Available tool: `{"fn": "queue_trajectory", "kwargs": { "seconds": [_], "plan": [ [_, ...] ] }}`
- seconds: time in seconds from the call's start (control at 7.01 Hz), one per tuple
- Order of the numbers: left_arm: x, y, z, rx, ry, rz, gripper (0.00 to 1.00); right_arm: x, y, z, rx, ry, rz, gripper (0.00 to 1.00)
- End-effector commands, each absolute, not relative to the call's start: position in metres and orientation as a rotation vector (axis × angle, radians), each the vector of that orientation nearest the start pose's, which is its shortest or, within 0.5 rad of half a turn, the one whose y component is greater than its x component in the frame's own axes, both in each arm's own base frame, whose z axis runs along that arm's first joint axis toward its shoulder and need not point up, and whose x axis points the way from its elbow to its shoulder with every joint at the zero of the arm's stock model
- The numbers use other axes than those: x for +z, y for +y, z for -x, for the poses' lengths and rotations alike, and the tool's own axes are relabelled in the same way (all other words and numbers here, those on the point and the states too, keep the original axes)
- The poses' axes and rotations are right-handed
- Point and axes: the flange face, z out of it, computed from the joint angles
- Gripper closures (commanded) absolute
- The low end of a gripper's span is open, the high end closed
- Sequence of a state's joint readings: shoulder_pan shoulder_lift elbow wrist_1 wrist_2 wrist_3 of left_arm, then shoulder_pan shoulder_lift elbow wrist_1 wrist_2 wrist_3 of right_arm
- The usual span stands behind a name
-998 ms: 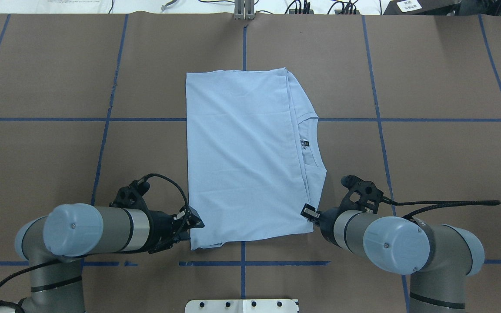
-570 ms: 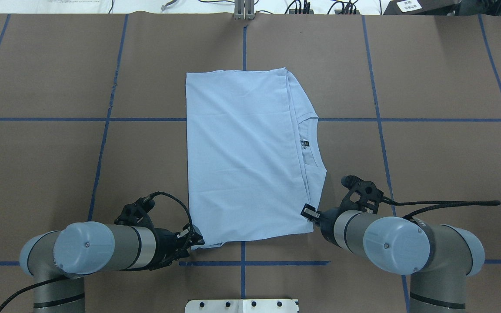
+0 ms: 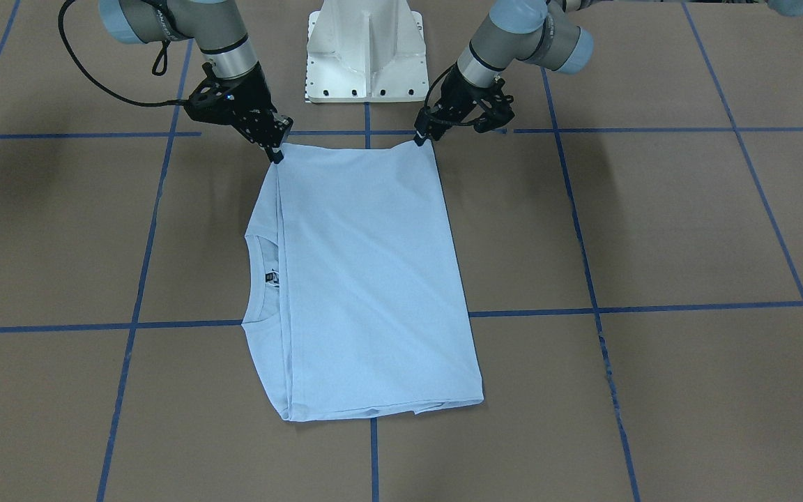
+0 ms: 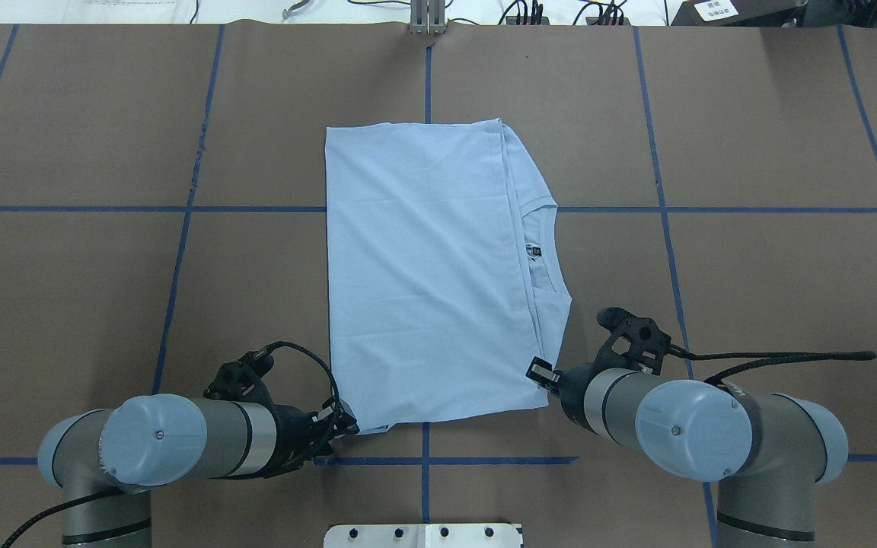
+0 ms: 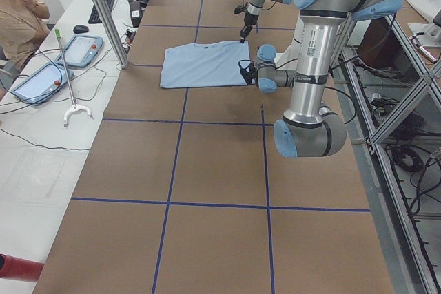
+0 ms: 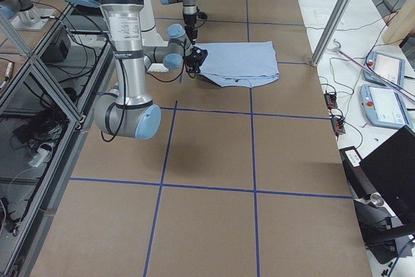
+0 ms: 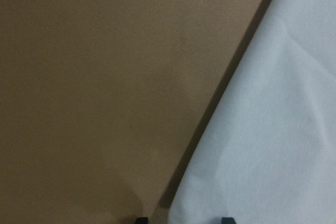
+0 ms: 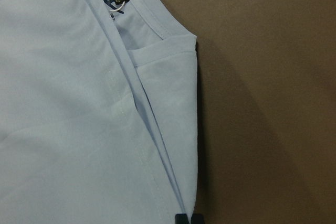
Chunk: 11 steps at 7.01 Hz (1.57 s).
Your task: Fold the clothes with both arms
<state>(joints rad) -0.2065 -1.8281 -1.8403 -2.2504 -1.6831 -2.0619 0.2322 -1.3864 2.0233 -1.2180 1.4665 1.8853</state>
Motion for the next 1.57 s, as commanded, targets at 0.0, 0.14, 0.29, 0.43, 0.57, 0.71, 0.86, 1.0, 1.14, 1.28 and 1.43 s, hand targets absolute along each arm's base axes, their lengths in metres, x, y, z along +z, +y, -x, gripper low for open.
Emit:
{"fn": "queue_trajectory", "kwargs": {
  "seconds": [0.0, 0.14, 0.29, 0.43, 0.57, 0.71, 0.86, 1.0, 1.14, 1.28, 1.43],
  "plan": [
    [0.320, -0.234, -0.542, -0.537, 1.191, 0.274, 0.47, 0.318, -0.262, 0.484, 0.551, -1.006, -0.055, 1.00],
    [0.319, -0.232, -0.543, -0.533, 1.192, 0.277, 0.50, 0.318, -0.262, 0.484, 0.551, -1.006, -0.055, 1.00],
    [0.319, -0.232, -0.543, -0.533, 1.190, 0.277, 0.73, 0.318, -0.262, 0.484, 0.551, -1.006, -0.055, 1.00],
    [0.320, -0.232, -0.543, -0.533, 1.190, 0.277, 0.96, 0.318, -0.262, 0.484, 0.551, -1.006, -0.055, 1.00],
    [0.319, -0.233, -0.542, -0.534, 1.192, 0.276, 1.00, 0.318, -0.261, 0.484, 0.550, -1.006, -0.055, 1.00],
    [0.312, -0.234, -0.538, -0.534, 1.206, 0.276, 1.00, 0.318, -0.262, 0.484, 0.551, -1.006, -0.055, 1.00],
    [0.310, -0.235, -0.536, -0.537, 1.205, 0.274, 1.00, 0.318, -0.261, 0.484, 0.550, -1.006, -0.055, 1.00],
    [0.303, -0.239, -0.530, -0.543, 1.219, 0.270, 1.00, 0.318, -0.261, 0.484, 0.550, -1.006, -0.055, 1.00],
    [0.296, -0.237, -0.522, -0.541, 1.230, 0.271, 1.00, 0.318, -0.260, 0.484, 0.550, -1.007, -0.053, 1.00],
    [0.293, -0.232, -0.523, -0.539, 1.195, 0.273, 1.00, 0.315, -0.258, 0.483, 0.555, -1.014, -0.046, 1.00],
    [0.298, -0.230, -0.527, -0.539, 1.168, 0.273, 0.72, 0.315, -0.257, 0.484, 0.555, -1.013, -0.046, 1.00]
  ]
}}
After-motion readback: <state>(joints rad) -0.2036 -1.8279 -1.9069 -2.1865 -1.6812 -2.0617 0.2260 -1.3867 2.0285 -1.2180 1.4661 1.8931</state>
